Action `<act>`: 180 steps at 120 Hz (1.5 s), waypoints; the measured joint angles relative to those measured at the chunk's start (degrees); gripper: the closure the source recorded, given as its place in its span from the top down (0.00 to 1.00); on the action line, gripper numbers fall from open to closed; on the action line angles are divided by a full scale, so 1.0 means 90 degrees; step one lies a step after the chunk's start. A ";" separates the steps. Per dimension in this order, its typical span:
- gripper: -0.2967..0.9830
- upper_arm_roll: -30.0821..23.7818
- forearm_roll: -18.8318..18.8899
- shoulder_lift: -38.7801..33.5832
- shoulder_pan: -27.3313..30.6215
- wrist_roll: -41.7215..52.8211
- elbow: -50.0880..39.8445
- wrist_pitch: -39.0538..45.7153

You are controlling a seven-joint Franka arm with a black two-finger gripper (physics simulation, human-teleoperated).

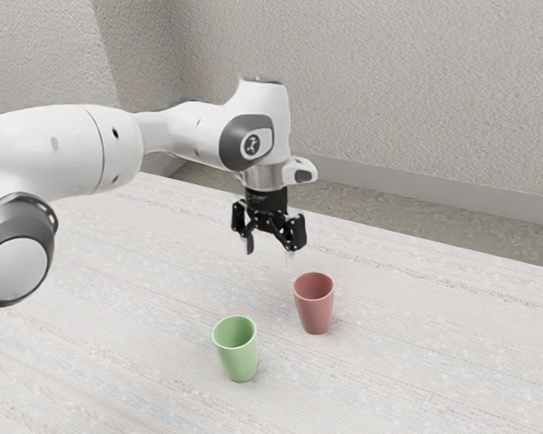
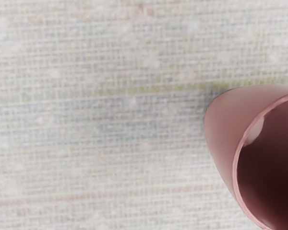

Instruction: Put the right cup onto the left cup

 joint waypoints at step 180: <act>0.32 -0.0194 -0.0078 0.0405 -0.0407 -0.1138 -0.0694 0.1548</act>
